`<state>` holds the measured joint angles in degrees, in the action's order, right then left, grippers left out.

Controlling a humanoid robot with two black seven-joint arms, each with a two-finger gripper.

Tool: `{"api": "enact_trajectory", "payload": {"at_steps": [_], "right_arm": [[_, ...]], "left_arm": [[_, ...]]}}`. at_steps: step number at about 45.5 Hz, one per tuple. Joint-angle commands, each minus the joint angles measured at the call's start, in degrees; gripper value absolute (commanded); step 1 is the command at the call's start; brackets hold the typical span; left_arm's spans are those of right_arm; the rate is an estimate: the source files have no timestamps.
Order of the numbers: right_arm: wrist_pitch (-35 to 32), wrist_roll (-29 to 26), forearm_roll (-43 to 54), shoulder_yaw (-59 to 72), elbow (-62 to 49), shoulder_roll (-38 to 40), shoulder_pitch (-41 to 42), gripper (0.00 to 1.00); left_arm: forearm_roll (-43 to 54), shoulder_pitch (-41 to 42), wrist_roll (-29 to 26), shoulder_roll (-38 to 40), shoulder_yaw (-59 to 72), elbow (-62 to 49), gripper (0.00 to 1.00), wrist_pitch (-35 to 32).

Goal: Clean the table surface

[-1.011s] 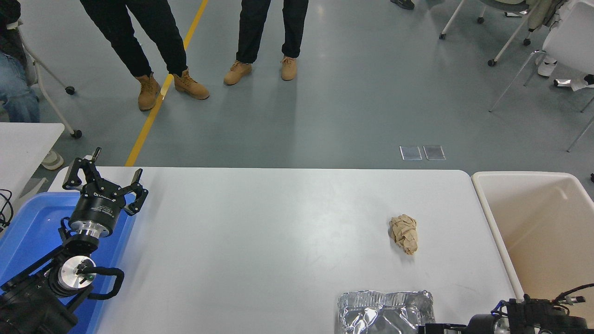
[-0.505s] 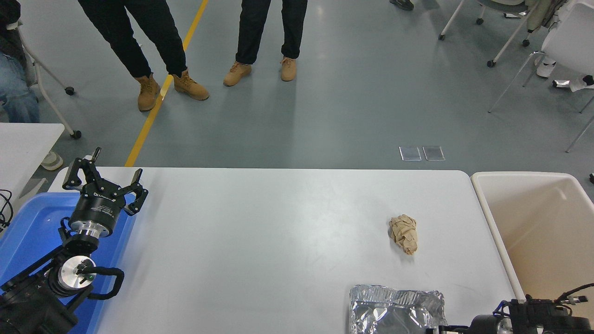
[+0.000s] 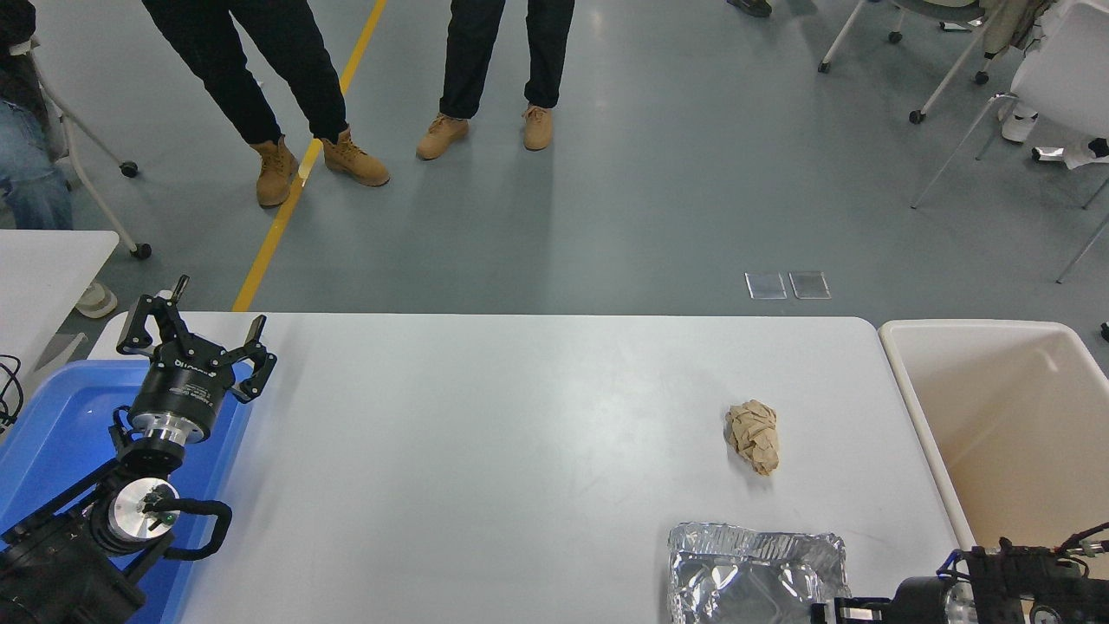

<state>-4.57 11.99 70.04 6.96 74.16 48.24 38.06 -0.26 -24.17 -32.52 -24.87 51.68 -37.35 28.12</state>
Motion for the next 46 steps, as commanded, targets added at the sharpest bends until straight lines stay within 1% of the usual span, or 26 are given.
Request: {"api": "enact_trajectory", "payload": {"at_steps": [1, 9, 16, 27, 33, 46], "right_arm": [[-1.0, 0.5, -1.1, -0.6, 3.2, 3.6, 4.8, 0.00], [-2.6, 0.5, -4.5, -0.5, 5.3, 5.5, 9.1, 0.00], [-5.1, 0.5, -5.2, -0.5, 6.6, 7.3, 13.1, 0.00], [-9.8, 0.5, -9.6, -0.5, 6.9, 9.7, 21.0, 0.00], [-11.9, 0.5, -12.9, -0.2, 6.7, 9.9, 25.2, 0.00], [-13.5, 0.4, -17.9, 0.2, 5.9, 10.0, 31.6, 0.00]], "left_arm": [[0.0, 0.0, 0.0, 0.0, 0.0, 0.0, 0.99, 0.0], [0.0, 0.0, 0.0, 0.0, 0.0, 0.0, 0.99, 0.0], [0.0, 0.0, 0.0, 0.0, 0.0, 0.0, 0.99, 0.0], [0.0, 0.0, 0.0, 0.0, 0.0, 0.0, 0.99, 0.0], [0.0, 0.0, 0.0, 0.0, 0.0, 0.0, 0.99, 0.0], [0.0, 0.0, 0.0, 0.0, 0.0, 0.0, 0.99, 0.0]]}}
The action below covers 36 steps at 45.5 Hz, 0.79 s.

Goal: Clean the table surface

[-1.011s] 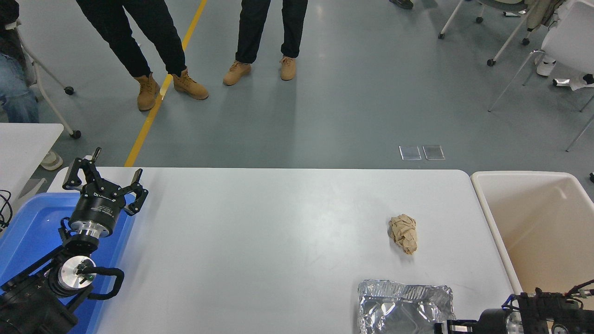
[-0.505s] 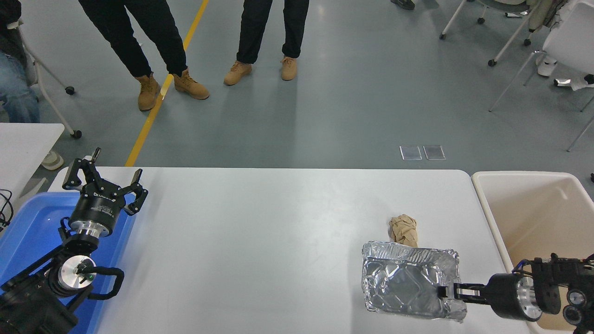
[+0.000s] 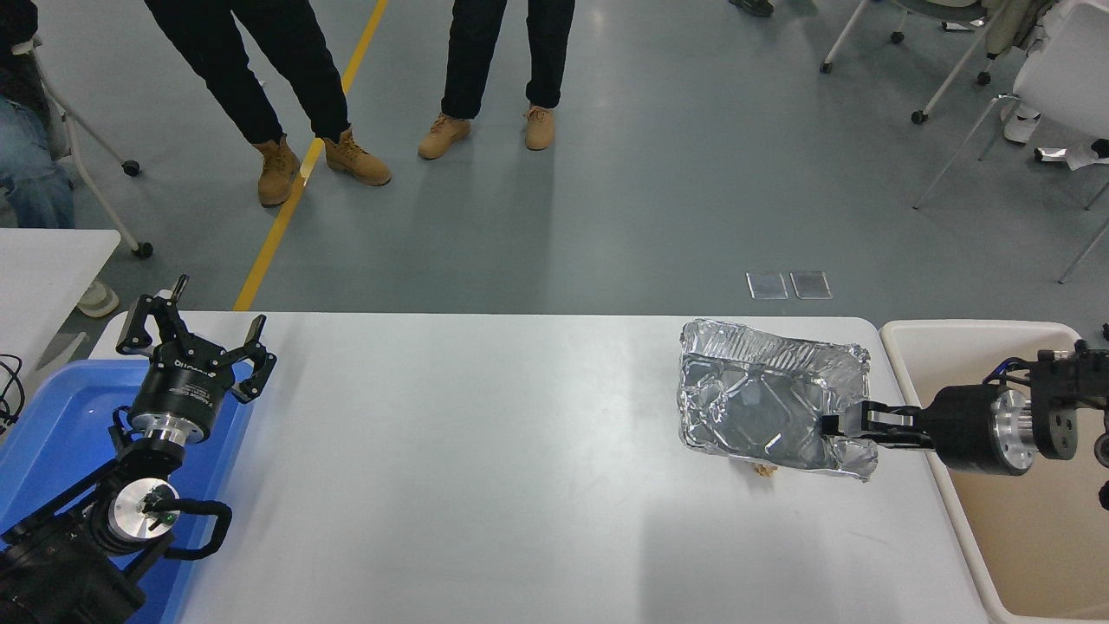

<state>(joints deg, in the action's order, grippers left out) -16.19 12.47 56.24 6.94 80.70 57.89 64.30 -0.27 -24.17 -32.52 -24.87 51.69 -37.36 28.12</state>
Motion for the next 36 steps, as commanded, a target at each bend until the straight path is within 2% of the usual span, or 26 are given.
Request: {"api": "enact_trajectory", "payload": {"at_steps": [1, 20, 36], "right_arm": [[-2.0, -0.1, -4.5, 0.3, -0.8, 0.4, 5.6, 0.00], [-1.8, -0.3, -9.8, 0.3, -7.0, 0.2, 7.1, 0.00], [-2.0, -0.2, -16.4, 2.8, -20.7, -0.5, 5.1, 0.00]], "left_arm": [[0.0, 0.0, 0.0, 0.0, 0.0, 0.0, 0.99, 0.0], [0.0, 0.0, 0.0, 0.0, 0.0, 0.0, 0.99, 0.0], [0.0, 0.0, 0.0, 0.0, 0.1, 0.0, 0.99, 0.0]]}}
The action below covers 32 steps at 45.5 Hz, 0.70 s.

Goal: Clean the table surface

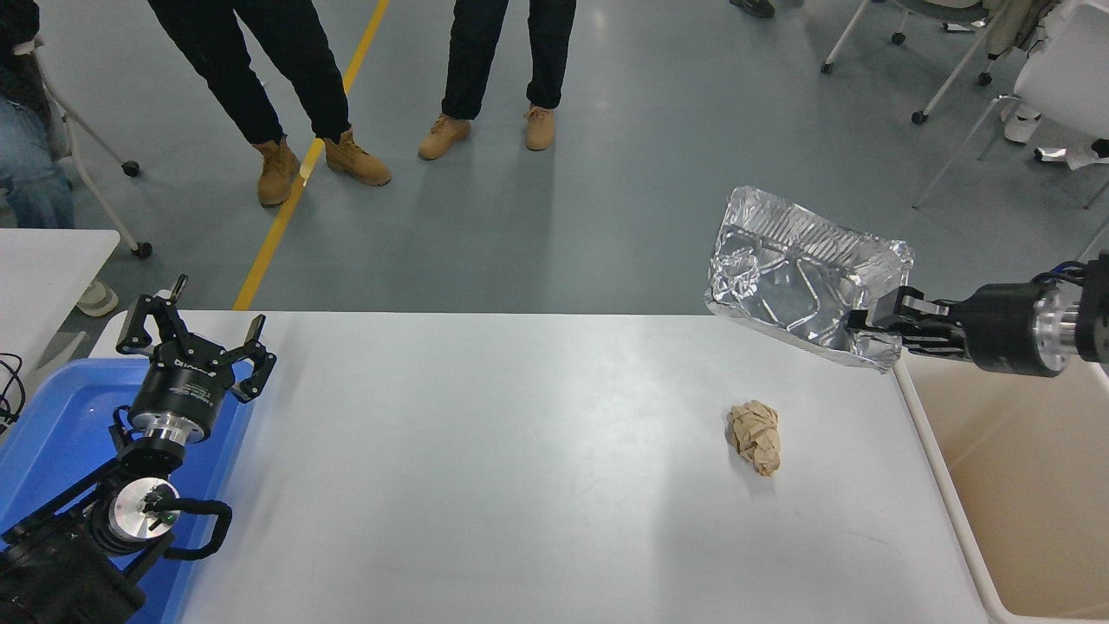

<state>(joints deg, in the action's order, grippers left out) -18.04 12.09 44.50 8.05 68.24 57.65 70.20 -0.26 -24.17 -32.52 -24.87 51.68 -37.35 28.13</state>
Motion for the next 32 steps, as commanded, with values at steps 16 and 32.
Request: {"api": "enact_trajectory", "payload": {"at_steps": [16, 32], "right_arm": [[-0.2, 0.2, -13.9, 2.1, -18.0, -0.2, -3.2, 0.00], [-3.4, 0.1, -22.6, 2.0, -32.0, -0.1, -7.4, 0.00]], "left_arm": [[0.0, 0.0, 0.0, 0.0, 0.1, 0.0, 0.99, 0.0], [0.0, 0.0, 0.0, 0.0, 0.1, 0.0, 0.99, 0.0]]}}
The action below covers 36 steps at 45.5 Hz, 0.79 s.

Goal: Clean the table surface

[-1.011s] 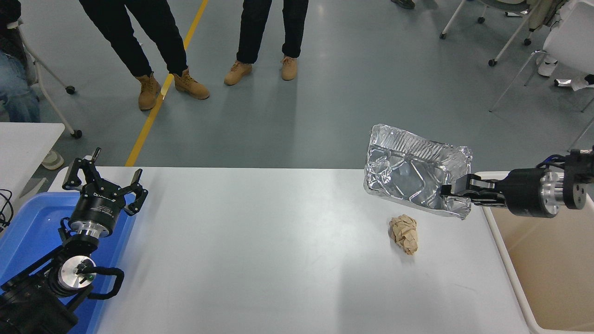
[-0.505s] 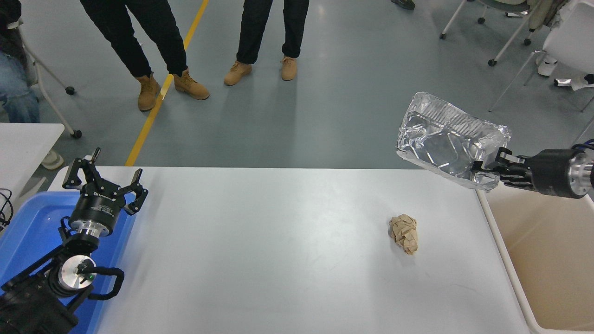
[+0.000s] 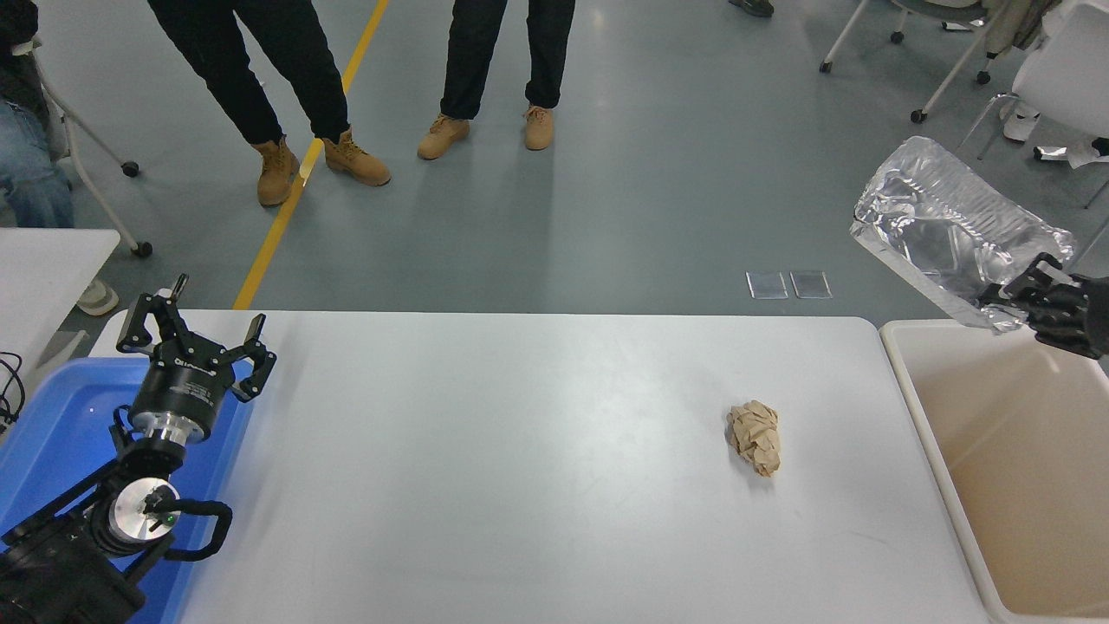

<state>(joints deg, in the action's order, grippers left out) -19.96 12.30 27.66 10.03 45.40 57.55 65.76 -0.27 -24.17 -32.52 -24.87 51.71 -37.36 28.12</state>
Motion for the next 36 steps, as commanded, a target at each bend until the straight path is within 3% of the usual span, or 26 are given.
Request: {"api": "enact_trajectory", "payload": {"at_steps": [1, 36], "right_arm": [[-1.6, -0.1, -6.2, 0.0, -9.8, 0.0, -3.3, 0.00], [-0.9, -0.6, -12.2, -0.1, -22.0, -1.1, -14.7, 0.00]], "left_arm": [[0.0, 0.0, 0.0, 0.0, 0.0, 0.0, 0.99, 0.0], [0.0, 0.0, 0.0, 0.0, 0.0, 0.0, 0.99, 0.0]]}}
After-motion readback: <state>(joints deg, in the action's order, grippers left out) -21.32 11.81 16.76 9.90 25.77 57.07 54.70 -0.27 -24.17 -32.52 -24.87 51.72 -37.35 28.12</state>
